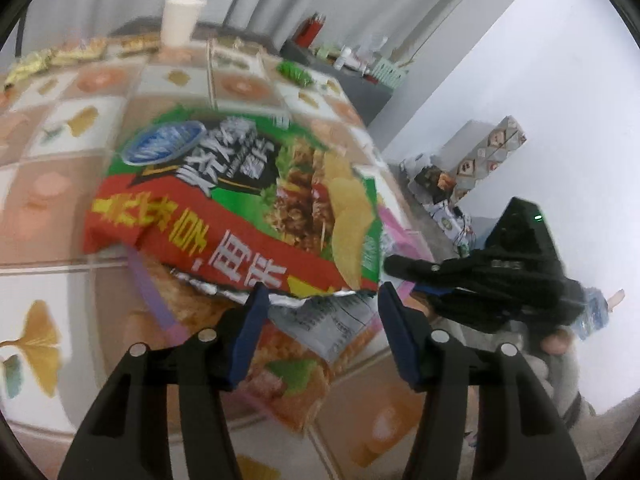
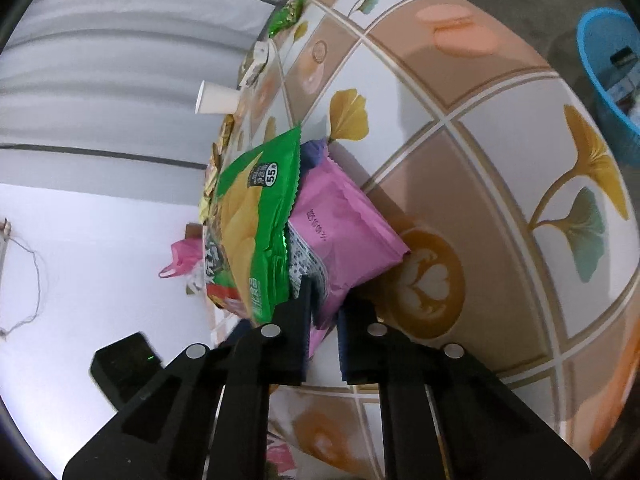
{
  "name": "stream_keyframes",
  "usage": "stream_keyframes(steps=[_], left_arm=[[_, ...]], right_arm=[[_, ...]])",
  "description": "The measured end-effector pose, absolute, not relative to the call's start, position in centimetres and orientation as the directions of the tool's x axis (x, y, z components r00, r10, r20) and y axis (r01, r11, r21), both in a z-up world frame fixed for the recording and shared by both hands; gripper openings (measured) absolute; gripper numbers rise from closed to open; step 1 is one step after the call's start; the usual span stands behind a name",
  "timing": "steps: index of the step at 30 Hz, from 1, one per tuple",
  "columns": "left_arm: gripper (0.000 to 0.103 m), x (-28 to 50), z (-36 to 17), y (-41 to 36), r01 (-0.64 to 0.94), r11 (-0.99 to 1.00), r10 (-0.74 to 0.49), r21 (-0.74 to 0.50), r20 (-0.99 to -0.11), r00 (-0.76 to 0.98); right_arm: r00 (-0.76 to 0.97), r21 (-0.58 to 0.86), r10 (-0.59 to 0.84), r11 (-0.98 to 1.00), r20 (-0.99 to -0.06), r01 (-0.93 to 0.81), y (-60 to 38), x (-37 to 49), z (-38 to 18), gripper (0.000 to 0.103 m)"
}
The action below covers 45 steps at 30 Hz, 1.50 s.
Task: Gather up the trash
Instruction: 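Lift the pink bag with the right tool while the left tool lifts the green chip bag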
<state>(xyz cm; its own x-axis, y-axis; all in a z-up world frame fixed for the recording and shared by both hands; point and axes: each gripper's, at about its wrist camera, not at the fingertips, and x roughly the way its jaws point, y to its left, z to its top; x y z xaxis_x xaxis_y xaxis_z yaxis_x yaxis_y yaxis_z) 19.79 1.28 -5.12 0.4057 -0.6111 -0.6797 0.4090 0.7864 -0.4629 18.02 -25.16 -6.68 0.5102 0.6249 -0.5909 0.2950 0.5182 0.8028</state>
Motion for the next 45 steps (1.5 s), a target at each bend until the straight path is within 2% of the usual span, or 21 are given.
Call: stream_keyframes(steps=[4,5,8,10,13,19,27,28,30,35,41,45], left_arm=[[0.056,19.0,-4.2,5.0,0.321,0.811,-0.584,-0.489,-0.660,0.472],[0.059,19.1,-4.3,5.8,0.287,0.811,-0.583,-0.510,-0.657,0.478],[0.064,20.3,-5.3,8.7,0.144,0.762,-0.610,-0.631,-0.625,0.487],[0.064,21.4,-6.4,10.1,0.066,0.664,-0.678,-0.745,-0.562,0.473],[0.064,23.1,-7.7,11.3,-0.029,0.544,-0.731,-0.838,-0.491,0.474],[0.064,25.1,-9.4,12.1,-0.138,0.418,-0.755,-0.898,-0.428,0.496],[0.062,26.4,-9.2,11.0,-0.182,0.415,-0.735,-0.891,-0.446,0.510],[0.061,26.4,-9.3,10.9,-0.192,0.431,-0.724,-0.882,-0.465,0.509],[0.047,26.4,-9.8,10.9,-0.219,0.450,-0.705,-0.866,-0.495,0.507],[0.034,26.8,-10.0,10.7,-0.227,0.475,-0.684,-0.850,-0.519,0.512],[0.030,26.5,-9.2,10.3,-0.196,0.491,-0.669,-0.849,-0.511,0.540],[0.028,25.9,-7.3,10.5,-0.136,0.486,-0.671,-0.864,-0.468,0.575]], right_arm=[[0.517,0.807,0.625,0.508,-0.585,0.299,-25.8,17.8,-6.9,0.008],[0.517,0.810,0.627,0.505,-0.582,0.299,-25.9,17.8,-7.0,0.008],[0.518,0.815,0.633,0.497,-0.575,0.298,-26.1,17.8,-7.1,0.008],[0.519,0.816,0.634,0.495,-0.573,0.298,-26.2,17.6,-7.2,0.008],[0.519,0.817,0.635,0.492,-0.572,0.299,-26.3,17.5,-7.2,0.008],[0.520,0.822,0.639,0.483,-0.567,0.302,-26.6,17.3,-7.3,0.007],[0.517,0.827,0.648,0.483,-0.559,0.289,-26.7,17.0,-7.4,0.006],[0.518,0.828,0.649,0.482,-0.557,0.287,-26.7,16.9,-7.4,0.006],[0.518,0.829,0.650,0.482,-0.556,0.284,-26.8,16.9,-7.4,0.006],[0.518,0.831,0.654,0.481,-0.552,0.279,-26.9,16.6,-7.3,0.005],[0.519,0.843,0.667,0.458,-0.535,0.280,-27.1,16.4,-7.4,0.004],[0.528,0.854,0.673,0.431,-0.519,0.290,-27.9,15.7,-7.6,0.003]])
